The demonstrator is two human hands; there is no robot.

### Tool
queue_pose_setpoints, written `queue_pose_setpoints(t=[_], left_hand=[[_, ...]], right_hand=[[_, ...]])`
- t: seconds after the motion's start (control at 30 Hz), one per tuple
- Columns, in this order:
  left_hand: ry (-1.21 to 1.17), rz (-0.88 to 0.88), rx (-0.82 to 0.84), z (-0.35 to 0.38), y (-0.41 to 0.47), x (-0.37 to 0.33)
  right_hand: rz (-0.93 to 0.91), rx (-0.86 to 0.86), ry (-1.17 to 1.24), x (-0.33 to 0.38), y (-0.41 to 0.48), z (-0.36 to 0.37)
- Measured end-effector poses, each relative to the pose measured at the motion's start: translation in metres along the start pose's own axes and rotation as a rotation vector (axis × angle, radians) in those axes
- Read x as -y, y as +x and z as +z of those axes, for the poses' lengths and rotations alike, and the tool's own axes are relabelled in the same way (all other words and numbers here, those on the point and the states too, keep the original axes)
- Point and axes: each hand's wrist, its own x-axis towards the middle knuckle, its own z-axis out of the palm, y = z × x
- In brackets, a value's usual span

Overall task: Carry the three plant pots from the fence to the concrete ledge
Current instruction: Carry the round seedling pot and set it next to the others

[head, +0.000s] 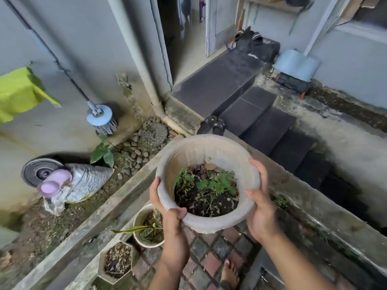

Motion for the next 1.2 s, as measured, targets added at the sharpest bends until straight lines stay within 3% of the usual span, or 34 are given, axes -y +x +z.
queue_pose_setpoints(t=[0.3, 0.6, 0.8, 1.2], left_hand=[[-0.055, -0.082, -0.079, -0.051, 0.121, 0.238], [-0.103, -0.157, -0.133, -0.141, 0.157, 0.439], [-0.059, -0.194, -0.148, -0.171, 0.171, 0.503], [0.006, -0.331, -0.176, -0.181, 0.213, 0.54]], right_hand=[[0.096, -0.045, 0.033, -0.227, 0.109, -0.043], [0.228, -0.019, -0.061, -0.438, 0.131, -0.089], [0.299, -0.011, -0.086, -0.506, 0.129, -0.112], [0.376, -0.024, -0.124, -0.56, 0.165, -0.128]])
